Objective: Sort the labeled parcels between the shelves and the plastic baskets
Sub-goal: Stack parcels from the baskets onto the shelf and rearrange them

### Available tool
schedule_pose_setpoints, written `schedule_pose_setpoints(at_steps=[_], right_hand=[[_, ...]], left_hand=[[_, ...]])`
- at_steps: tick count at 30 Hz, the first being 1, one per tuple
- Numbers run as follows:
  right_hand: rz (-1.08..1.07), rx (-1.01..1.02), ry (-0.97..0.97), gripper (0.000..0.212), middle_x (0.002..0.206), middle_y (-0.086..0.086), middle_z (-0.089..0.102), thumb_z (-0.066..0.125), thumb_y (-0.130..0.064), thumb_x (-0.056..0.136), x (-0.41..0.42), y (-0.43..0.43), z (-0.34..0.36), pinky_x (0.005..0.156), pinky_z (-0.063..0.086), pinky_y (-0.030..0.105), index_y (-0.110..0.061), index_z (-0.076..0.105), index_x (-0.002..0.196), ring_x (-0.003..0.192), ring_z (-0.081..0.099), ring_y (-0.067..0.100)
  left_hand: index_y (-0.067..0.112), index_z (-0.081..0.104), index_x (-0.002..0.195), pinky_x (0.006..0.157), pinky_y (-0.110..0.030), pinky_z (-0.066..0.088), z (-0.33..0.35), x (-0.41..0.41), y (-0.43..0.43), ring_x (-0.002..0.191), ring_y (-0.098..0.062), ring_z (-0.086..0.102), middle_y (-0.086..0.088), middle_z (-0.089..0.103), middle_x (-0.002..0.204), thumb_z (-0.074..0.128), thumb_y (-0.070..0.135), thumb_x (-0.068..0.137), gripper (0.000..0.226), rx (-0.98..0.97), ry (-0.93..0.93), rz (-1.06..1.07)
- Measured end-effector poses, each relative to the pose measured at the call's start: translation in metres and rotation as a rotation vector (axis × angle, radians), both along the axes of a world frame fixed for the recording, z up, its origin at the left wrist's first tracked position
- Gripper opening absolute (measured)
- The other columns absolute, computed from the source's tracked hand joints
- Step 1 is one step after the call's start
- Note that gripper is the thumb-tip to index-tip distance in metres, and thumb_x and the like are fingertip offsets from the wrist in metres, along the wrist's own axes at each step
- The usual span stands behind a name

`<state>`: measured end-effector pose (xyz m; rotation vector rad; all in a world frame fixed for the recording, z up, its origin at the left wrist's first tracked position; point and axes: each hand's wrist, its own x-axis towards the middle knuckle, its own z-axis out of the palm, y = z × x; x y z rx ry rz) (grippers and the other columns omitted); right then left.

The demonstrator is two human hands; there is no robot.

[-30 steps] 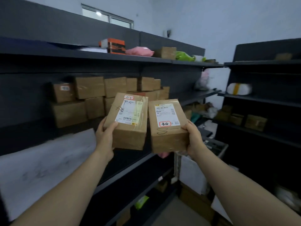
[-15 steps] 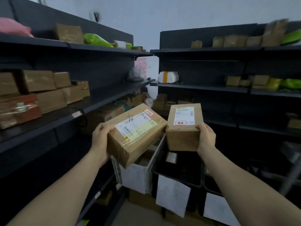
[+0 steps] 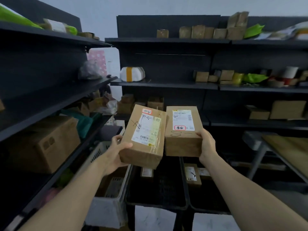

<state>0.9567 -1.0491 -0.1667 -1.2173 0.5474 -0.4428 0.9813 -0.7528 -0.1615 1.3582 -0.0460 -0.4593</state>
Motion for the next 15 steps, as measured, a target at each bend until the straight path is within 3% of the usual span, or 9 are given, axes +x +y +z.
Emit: schedule_pose_setpoints(at_steps=[3, 5, 8, 11, 15], right_hand=[[0.033, 0.031, 0.009, 0.035, 0.109, 0.007, 0.067, 0.061, -0.037, 0.07, 0.026, -0.006, -0.006, 0.083, 0.052, 0.045, -0.028, 0.069, 0.102, 0.1, 0.062, 0.028], [0.045, 0.038, 0.01, 0.024, 0.107, 0.008, 0.067, 0.06, -0.035, 0.073, 0.039, -0.015, -0.009, 0.081, 0.05, 0.045, -0.027, 0.069, 0.095, 0.098, 0.061, 0.028], [0.034, 0.036, 0.025, 0.032, 0.107, 0.008, 0.066, 0.061, -0.034, 0.069, 0.054, -0.038, -0.014, 0.081, 0.05, 0.045, -0.027, 0.068, 0.099, 0.097, 0.06, 0.028], [0.052, 0.03, 0.021, 0.055, 0.113, 0.009, 0.066, 0.061, -0.035, 0.064, 0.07, -0.063, -0.025, 0.087, 0.051, 0.048, -0.028, 0.062, 0.118, 0.103, 0.06, 0.031], [0.076, 0.022, 0.008, 0.059, 0.118, 0.009, 0.065, 0.06, -0.035, 0.066, 0.098, -0.092, -0.038, 0.093, 0.049, 0.052, -0.031, 0.058, 0.124, 0.105, 0.059, 0.031]], left_hand=[[0.048, 0.042, 0.123, 0.087, -0.056, 0.049, -0.007, 0.046, -0.01, 0.11, -0.031, 0.053, -0.004, 0.057, 0.121, 0.085, 0.021, 0.043, 0.095, 0.036, 0.01, -0.152], [0.048, 0.044, 0.126, 0.087, -0.056, 0.049, -0.013, 0.071, -0.023, 0.109, -0.031, 0.057, -0.005, 0.062, 0.122, 0.092, 0.034, 0.033, 0.105, 0.049, 0.031, -0.198], [0.045, 0.038, 0.131, 0.075, -0.056, 0.052, -0.023, 0.1, -0.045, 0.109, -0.033, 0.056, -0.005, 0.058, 0.124, 0.076, 0.043, 0.061, 0.079, 0.029, 0.09, -0.14], [0.039, 0.036, 0.131, 0.065, -0.053, 0.054, -0.035, 0.126, -0.07, 0.11, -0.034, 0.056, -0.006, 0.056, 0.124, 0.069, 0.045, 0.068, 0.072, 0.049, 0.095, -0.092], [0.038, 0.032, 0.13, 0.07, -0.055, 0.054, -0.049, 0.157, -0.101, 0.108, -0.032, 0.056, -0.006, 0.054, 0.124, 0.071, 0.038, 0.073, 0.069, 0.085, 0.092, -0.069]])
